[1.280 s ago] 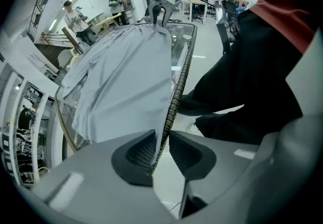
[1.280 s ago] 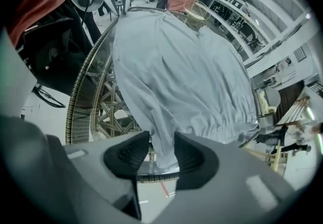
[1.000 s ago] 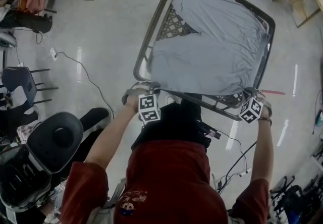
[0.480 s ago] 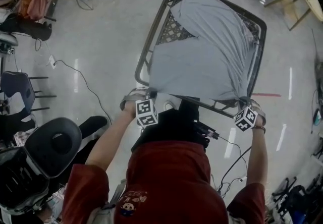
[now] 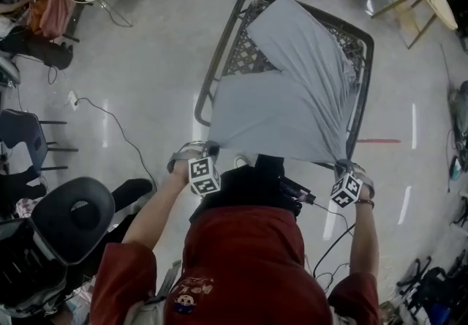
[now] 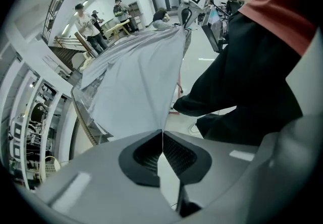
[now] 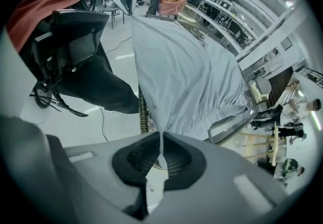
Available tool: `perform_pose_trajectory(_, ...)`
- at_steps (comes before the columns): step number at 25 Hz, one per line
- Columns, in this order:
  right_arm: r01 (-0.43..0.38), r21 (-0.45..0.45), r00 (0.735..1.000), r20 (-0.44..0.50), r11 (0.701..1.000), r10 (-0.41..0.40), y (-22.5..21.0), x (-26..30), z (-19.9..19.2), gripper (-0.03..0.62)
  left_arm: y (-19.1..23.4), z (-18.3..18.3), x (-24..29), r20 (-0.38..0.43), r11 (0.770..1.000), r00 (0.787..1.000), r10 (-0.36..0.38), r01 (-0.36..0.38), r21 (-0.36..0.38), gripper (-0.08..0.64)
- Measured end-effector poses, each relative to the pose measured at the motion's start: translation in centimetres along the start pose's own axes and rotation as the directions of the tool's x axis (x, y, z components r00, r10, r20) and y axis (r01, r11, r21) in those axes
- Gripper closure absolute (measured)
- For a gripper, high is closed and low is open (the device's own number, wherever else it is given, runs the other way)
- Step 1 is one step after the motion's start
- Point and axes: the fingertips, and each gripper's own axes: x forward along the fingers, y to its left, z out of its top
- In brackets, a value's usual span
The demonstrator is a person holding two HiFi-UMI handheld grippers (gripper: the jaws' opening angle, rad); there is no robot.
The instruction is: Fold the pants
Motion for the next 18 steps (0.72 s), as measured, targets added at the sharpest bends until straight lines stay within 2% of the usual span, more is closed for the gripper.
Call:
perform_pose_trajectory(7,0.056,0.065,0.997,0.047,0.996,-0.06,-1.2,-1.9,1.4,0.578,4.3,1.2,-1.7,0.029,0.997,0.997,0.074,-0.074,0.006,0.548)
perform_pose_trajectory(14,0.124,0.14,0.987,0.08,0.982,-0.136,-4.6,-4.5,3.6,0.578,12.0,3.7,-3.3,0.078,0.986,0.984,0.162,-0.165,0.031,0.548)
perform_pose_trajectory(18,0.139,0.194,0.983,0.094,0.971,-0.159,-7.6,-5.6,4.1,0.578,16.5,6.0,-3.5,0.094,0.98,0.978,0.187,-0.192,0.051,0.548)
